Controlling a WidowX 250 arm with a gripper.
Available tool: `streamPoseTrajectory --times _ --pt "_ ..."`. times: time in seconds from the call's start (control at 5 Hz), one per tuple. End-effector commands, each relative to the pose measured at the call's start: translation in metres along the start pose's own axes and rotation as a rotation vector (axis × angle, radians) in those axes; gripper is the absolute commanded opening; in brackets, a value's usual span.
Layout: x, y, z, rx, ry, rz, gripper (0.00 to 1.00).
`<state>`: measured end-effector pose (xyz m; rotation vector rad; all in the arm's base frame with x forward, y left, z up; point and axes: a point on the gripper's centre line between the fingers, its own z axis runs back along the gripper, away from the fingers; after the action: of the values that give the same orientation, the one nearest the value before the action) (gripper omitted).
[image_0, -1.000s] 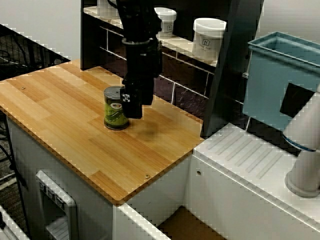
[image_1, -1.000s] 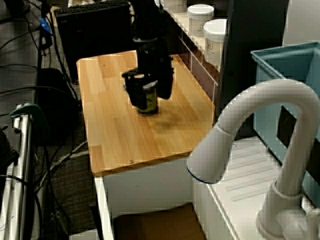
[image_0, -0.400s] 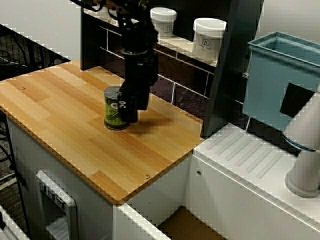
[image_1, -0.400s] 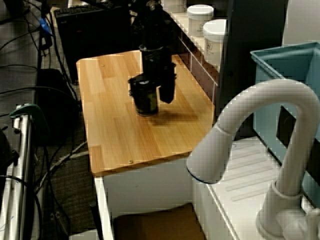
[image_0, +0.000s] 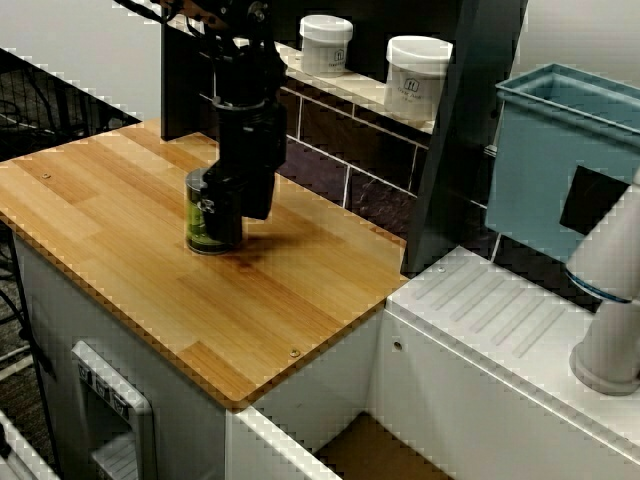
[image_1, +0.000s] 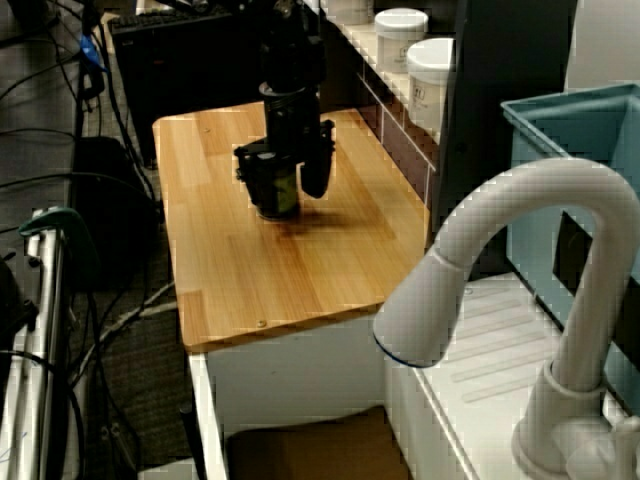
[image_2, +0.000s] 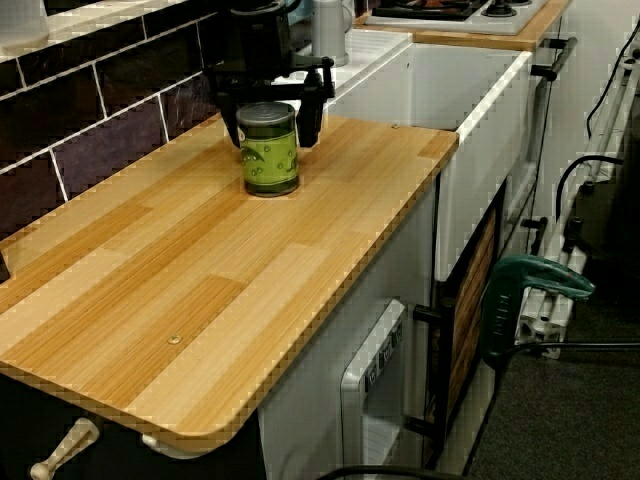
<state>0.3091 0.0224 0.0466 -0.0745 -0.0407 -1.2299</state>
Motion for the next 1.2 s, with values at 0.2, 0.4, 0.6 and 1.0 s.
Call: streamPoseTrajectory --times 0.2,0.4,0.6,1.0 --pt "-0.071 0.012 0.054 0.012 -0.022 -0.029 1.0" --pt "-0.092 0.021 0.058 0.017 -0.023 -0.018 1.0" --pt "-0.109 0.027 0.058 0.022 -0.027 -0.008 1.0" --pt "-0.127 0.026 0.068 0.015 -0.054 0.04 1.0"
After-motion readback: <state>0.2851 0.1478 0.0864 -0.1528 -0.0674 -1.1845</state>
